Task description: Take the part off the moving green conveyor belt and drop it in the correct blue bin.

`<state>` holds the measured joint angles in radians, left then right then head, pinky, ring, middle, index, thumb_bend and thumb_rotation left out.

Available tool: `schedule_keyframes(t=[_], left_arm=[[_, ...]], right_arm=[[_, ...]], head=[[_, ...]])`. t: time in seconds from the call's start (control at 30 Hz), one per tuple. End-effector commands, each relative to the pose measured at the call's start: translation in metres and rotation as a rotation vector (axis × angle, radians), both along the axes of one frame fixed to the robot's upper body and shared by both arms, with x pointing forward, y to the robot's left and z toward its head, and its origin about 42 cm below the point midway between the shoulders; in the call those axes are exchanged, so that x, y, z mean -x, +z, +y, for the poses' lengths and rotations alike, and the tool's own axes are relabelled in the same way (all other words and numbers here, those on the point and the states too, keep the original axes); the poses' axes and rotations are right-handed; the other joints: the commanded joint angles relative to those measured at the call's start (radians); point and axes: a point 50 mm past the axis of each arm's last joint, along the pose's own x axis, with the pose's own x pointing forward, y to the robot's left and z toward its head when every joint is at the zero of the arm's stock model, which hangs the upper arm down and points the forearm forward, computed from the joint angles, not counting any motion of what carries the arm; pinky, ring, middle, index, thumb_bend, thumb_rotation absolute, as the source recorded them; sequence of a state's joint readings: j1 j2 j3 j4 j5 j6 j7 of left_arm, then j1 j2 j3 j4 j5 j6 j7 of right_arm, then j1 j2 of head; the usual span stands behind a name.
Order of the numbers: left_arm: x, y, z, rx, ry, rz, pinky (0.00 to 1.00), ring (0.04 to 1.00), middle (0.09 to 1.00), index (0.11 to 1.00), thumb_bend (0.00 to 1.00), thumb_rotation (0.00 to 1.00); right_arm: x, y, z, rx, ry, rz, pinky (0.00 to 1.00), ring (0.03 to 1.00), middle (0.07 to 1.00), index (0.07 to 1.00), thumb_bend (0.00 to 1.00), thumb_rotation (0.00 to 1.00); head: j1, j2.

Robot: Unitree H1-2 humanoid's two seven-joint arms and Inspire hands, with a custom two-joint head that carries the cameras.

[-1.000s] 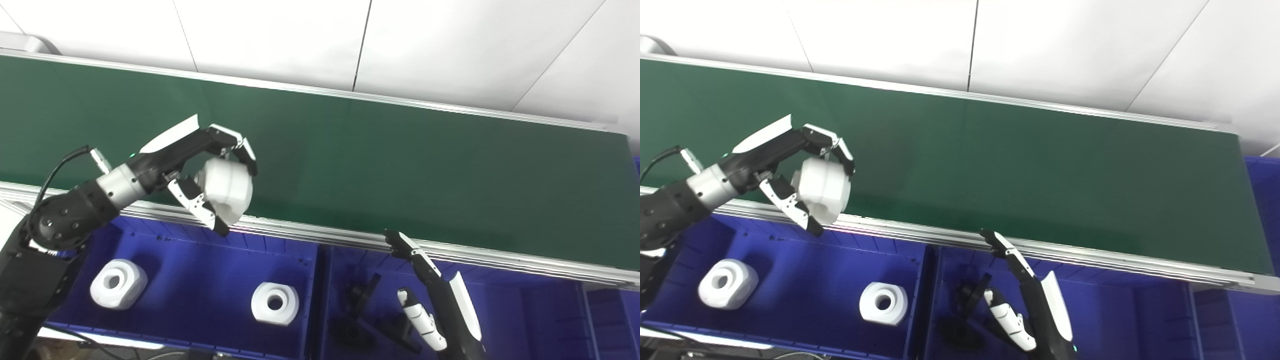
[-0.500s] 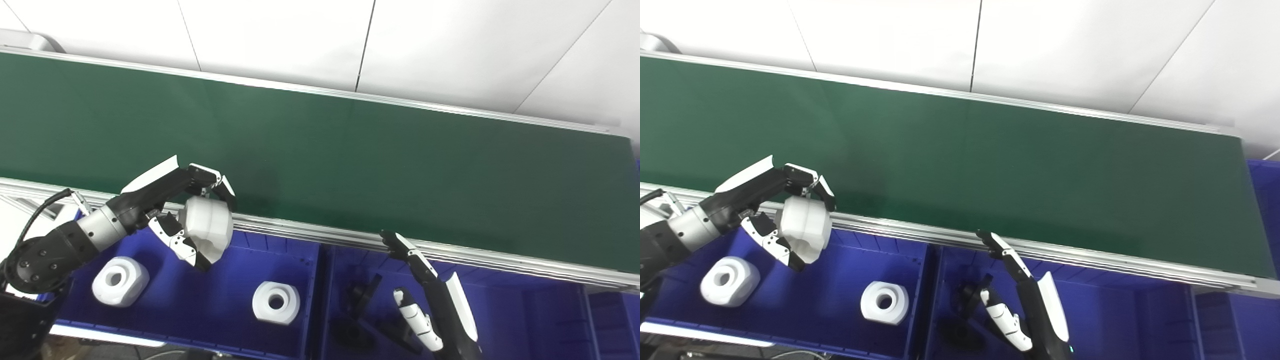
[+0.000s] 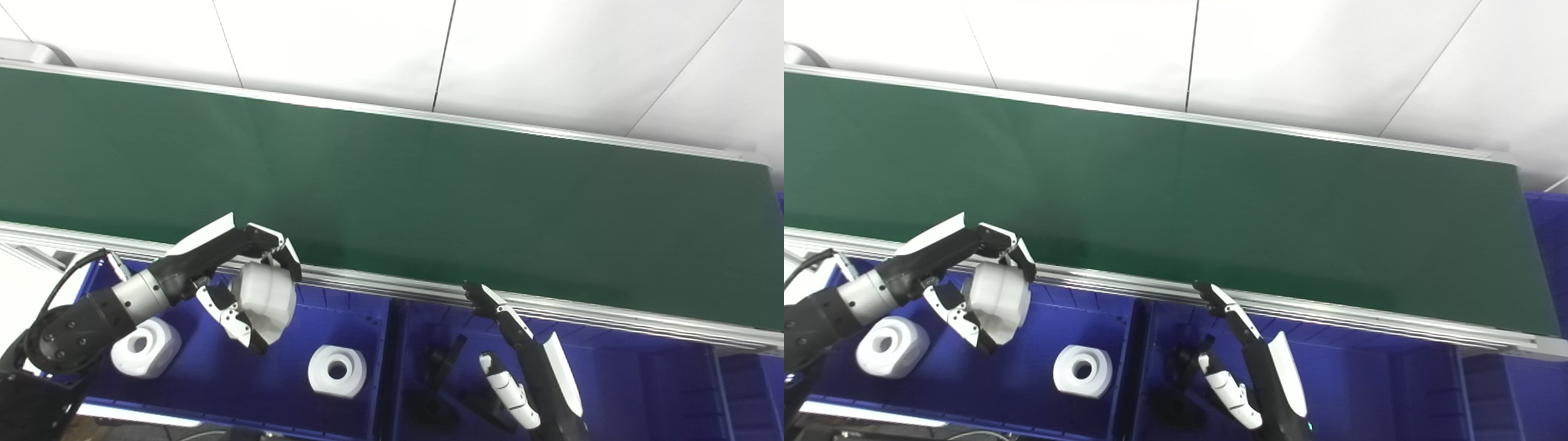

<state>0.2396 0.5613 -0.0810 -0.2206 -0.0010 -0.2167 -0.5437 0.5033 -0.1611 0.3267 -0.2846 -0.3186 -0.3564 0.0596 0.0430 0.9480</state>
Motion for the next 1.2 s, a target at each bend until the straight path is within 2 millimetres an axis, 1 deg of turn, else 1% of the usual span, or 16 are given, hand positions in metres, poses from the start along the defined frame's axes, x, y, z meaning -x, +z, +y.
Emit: schedule_keyframes(t=[0.0,0.13,0.2,0.37,0.53,0.6,0.63,0.7,0.97,1.17], left_arm=[[0.004,0.0,-0.001,0.007,0.001,-0.027,0.4,0.463,0.527,0.48,0.47,0.0],[0.01,-0.007,-0.005,0.025,0.005,-0.005,0.39,0.465,0.527,0.482,0.47,0.0],[0.013,-0.007,-0.007,0.036,0.013,0.001,0.39,0.466,0.527,0.483,0.47,0.0],[0.023,-0.001,-0.008,0.053,0.022,-0.007,0.4,0.468,0.523,0.479,0.47,0.0],[0.039,0.007,-0.01,0.061,0.027,0.013,0.39,0.464,0.53,0.484,0.47,0.0],[0.045,0.009,-0.011,0.064,0.031,0.026,0.39,0.463,0.53,0.486,0.47,0.0],[0.047,0.01,-0.011,0.065,0.032,0.031,0.4,0.482,0.515,0.477,0.47,0.0],[0.051,0.009,-0.011,0.07,0.036,0.041,0.39,0.473,0.521,0.481,0.47,0.0],[0.058,-0.005,-0.011,0.076,0.062,0.092,0.39,0.464,0.525,0.486,0.47,0.0],[0.059,-0.019,-0.01,0.03,0.082,0.104,0.39,0.463,0.522,0.489,0.47,0.0]], right_arm=[[0.002,0.007,0.002,-0.024,-0.006,-0.015,0.81,0.866,0.887,0.872,0.5,1.0],[0.002,0.008,0.002,-0.018,-0.008,-0.012,0.81,0.866,0.887,0.872,0.5,1.0],[0.002,0.008,0.002,-0.019,-0.009,-0.012,0.81,0.865,0.887,0.871,0.5,1.0],[0.002,0.008,0.002,-0.022,-0.008,-0.01,0.81,0.867,0.888,0.872,0.5,1.0],[0.002,0.008,0.003,-0.022,-0.01,-0.009,0.81,0.866,0.888,0.872,0.5,1.0],[0.002,0.008,0.004,-0.024,-0.01,-0.005,0.81,0.867,0.888,0.872,0.51,1.0],[0.002,0.008,0.004,-0.025,-0.01,-0.004,0.81,0.866,0.888,0.871,0.51,1.0],[0.002,0.007,0.005,-0.023,-0.006,-0.008,0.81,0.866,0.889,0.872,0.51,1.0],[0.001,0.009,0.006,-0.019,-0.007,-0.009,0.81,0.868,0.89,0.873,0.51,1.0],[0.002,0.008,0.006,-0.02,-0.01,-0.002,0.81,0.867,0.888,0.871,0.52,1.0]], head=[[0.003,0.001],[0.002,0.002],[0.005,0.004],[0.011,0.005],[0.021,0.009],[0.021,0.009],[0.021,0.009],[0.021,0.009],[0.019,0.01],[0.022,0.013]])
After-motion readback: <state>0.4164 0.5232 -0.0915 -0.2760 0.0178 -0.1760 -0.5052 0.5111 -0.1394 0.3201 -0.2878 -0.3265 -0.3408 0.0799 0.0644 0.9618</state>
